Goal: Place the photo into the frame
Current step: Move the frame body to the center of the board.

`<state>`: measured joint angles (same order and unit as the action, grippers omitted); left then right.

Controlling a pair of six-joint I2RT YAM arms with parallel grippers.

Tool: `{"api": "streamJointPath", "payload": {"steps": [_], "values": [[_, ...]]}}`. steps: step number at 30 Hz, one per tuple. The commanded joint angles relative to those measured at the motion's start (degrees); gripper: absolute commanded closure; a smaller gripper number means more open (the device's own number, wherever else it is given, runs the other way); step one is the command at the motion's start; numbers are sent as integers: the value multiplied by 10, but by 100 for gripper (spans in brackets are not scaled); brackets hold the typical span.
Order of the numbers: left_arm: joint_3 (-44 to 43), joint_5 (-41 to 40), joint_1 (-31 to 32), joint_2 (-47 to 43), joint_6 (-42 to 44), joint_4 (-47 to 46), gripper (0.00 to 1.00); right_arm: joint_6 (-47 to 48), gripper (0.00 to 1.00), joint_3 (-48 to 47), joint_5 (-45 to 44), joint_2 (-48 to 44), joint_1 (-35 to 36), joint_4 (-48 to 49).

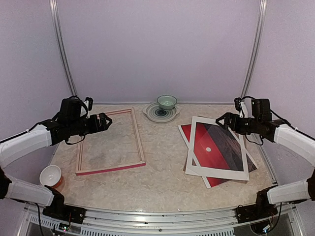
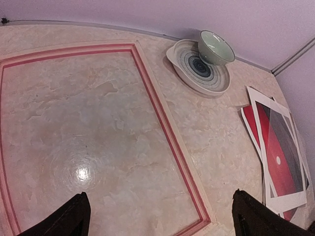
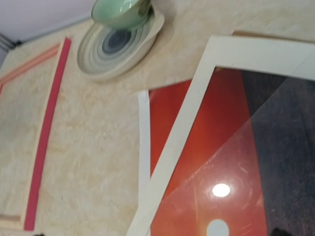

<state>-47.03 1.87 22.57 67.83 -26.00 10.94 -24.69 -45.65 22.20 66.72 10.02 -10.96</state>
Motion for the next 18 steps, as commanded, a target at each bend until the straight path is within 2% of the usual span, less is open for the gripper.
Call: {"api": "streamJointPath", "payload": {"steps": [1,18], "values": [[3,-17,39,30,-24,-24,1,20,1,-23,-28,15,27,-22],[-19,-14,133,157,-47,-72,1,32,1,-22,-58,55,47,-34]]}}
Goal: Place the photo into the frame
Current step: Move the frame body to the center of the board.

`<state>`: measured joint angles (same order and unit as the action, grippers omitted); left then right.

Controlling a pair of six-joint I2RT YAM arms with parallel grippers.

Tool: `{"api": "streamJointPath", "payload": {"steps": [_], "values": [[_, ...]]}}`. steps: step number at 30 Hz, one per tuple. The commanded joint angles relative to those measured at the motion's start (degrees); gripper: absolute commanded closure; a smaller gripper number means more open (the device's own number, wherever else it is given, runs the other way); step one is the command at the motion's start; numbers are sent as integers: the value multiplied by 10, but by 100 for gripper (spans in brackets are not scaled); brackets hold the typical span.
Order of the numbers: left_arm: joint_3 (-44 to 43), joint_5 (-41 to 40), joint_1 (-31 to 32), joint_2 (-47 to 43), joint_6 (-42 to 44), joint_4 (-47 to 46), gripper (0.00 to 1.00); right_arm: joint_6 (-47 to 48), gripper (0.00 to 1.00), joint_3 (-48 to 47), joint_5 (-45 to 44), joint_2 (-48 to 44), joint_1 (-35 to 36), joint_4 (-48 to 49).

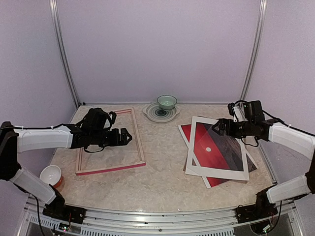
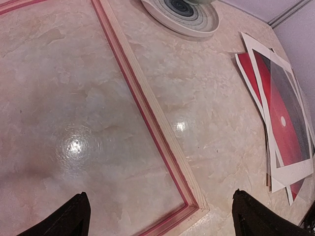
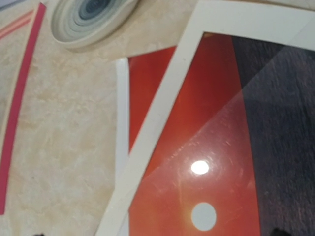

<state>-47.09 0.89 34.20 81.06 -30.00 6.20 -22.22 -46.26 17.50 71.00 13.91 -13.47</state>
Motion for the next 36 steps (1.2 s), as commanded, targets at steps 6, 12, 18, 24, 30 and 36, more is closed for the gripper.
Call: {"api": "streamJointPath", "payload": {"steps": [6,12,18,24,30,36], "values": [[-40,4,45,76,-5,-26,1,6,1,-17,-21,13,9,-11],[-48,14,71,121,-7,-35,1,5,1,-14,-26,7,9,-11],[-53,29,96,159,-12,-45,1,3,1,-3,-26,4,9,-8],[-65,53,122,187,-7,-38,1,3,1,4,-31,0,9,-8],[-61,78,134,187,-15,-30,1,1,1,6,-30,1,9,-4],[-42,114,142,167,-23,-30,1,2,1,6,-30,4,9,-3]]}}
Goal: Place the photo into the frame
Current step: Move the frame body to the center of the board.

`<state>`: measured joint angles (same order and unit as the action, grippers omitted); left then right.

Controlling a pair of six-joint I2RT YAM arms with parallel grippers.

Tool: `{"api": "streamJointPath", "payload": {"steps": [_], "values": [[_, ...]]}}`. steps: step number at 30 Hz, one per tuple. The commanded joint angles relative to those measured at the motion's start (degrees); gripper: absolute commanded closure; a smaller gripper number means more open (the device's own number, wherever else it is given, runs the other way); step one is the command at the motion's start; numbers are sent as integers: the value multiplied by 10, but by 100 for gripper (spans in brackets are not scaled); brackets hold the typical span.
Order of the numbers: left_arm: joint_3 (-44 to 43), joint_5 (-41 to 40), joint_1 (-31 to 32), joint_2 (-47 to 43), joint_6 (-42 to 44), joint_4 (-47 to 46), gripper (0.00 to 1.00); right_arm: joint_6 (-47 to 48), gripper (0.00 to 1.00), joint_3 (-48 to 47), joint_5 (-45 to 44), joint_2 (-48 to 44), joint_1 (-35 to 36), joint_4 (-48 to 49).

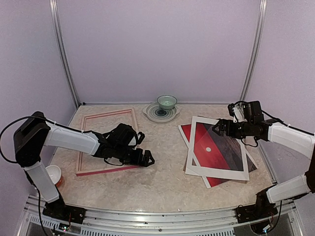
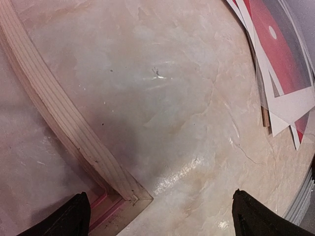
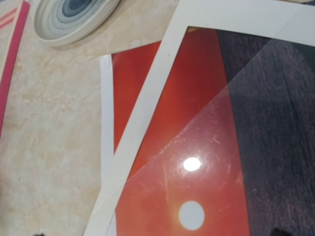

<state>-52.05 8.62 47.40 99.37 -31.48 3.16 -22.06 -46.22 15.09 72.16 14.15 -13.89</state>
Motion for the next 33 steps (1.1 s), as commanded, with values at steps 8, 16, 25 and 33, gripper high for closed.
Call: {"api": "streamJointPath", "payload": {"steps": [8,16,25,33], "values": [[17,75,25,-23,-5,1,1,-2,1,4,-4,-7,6,2],[20,103,49,-25,6,13,1,-2,1,4,-4,-7,6,1],[31,138,71,-20,22,24,1,-3,1,2,-3,-5,6,1],[26,160,94,-23,41,28,1,-6,1,1,0,-1,6,3]]}}
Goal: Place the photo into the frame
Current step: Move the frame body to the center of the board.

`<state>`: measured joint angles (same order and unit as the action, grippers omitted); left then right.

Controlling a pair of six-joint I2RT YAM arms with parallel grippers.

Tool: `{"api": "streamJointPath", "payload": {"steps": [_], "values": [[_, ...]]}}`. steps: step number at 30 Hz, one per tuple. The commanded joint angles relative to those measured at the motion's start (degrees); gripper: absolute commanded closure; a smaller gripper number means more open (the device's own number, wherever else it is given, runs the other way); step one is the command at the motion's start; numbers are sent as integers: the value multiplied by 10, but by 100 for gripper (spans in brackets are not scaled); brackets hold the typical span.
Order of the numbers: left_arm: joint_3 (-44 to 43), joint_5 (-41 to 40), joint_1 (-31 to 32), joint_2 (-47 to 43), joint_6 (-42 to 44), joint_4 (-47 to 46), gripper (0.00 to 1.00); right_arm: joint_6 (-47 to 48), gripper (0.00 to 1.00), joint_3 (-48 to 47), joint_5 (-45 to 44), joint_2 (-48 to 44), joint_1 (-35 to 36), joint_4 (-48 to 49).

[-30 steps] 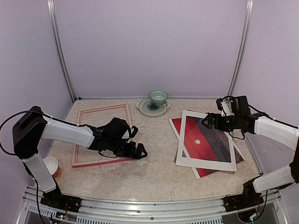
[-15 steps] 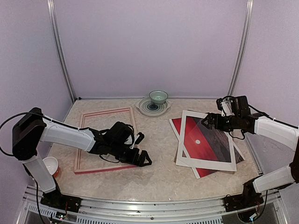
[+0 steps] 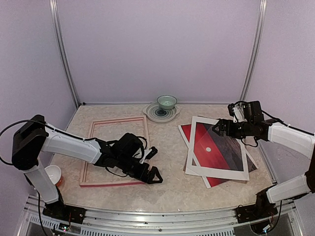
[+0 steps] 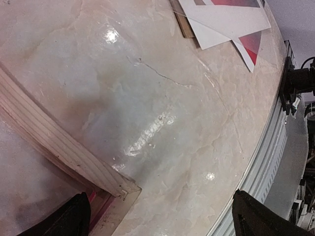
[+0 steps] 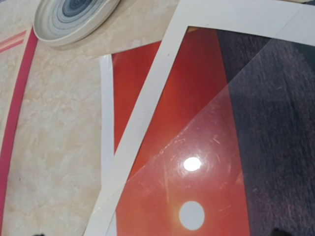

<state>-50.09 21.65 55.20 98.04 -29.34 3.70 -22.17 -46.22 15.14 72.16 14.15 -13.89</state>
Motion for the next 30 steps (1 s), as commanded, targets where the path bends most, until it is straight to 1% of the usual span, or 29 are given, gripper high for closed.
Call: {"api": "streamJointPath", "payload": {"steps": [1,11,21,30], "values": [[4,33,18,-9,22,25,1,-5,1,0,0,0,6,2],[-7,50,39,-5,38,41,1,-5,1,-11,3,3,6,-4],[-12,67,53,-10,49,49,8,-6,1,-10,3,2,7,-5],[-26,73,73,-4,61,59,9,-6,1,-11,4,4,6,-3]]}}
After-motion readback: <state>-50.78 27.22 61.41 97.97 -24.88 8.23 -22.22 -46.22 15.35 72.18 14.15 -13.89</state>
